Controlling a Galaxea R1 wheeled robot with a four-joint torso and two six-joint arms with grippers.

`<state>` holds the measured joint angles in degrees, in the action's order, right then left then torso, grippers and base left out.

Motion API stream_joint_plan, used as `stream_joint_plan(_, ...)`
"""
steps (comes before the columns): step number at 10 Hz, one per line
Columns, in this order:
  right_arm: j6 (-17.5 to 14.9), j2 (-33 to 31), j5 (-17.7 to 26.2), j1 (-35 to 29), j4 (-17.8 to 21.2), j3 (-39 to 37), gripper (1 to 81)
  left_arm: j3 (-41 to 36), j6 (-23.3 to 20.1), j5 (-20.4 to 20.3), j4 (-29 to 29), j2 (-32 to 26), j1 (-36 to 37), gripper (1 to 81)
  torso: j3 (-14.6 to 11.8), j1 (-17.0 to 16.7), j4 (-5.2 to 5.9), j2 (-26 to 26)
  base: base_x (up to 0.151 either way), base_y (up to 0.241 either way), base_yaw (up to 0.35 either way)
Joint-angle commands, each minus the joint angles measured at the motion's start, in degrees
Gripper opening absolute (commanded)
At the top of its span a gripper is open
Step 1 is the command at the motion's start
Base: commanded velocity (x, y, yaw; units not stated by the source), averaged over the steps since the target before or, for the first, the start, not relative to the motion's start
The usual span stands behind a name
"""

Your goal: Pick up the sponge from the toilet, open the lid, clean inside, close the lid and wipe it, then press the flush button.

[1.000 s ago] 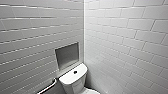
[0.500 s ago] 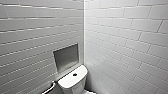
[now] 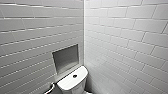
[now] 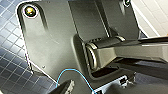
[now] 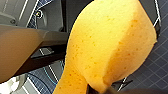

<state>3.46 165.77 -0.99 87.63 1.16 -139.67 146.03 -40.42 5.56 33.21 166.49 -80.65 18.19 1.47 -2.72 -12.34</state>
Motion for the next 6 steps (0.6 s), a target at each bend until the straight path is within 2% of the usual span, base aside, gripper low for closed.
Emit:
stream_joint_plan(1,-0.2,-0.3,3.9,-1.6,-0.5,0.5,1.0,-0.4,-0.3,4.6,0.5,-0.5,2.4,81.1,0.0,0.0,0.0,0.0,0.0,0.0,0.0)
stream_joint_plan(4,-0.2,-1.7,3.9,-1.4,-0.5,3.0,1.0,-1.4,-0.3,5.0,0.7,-1.8,2.5,81.1,0.0,0.0,0.0,0.0,0.0,0.0,0.0)
stream_joint_plan(6,0.0,-5.8,3.8,-1.6,-0.4,9.5,1.0,-6.2,-0.1,5.0,0.8,-5.3,3.0,81.1,0.0,0.0,0.0,0.0,0.0,0.0,0.0)
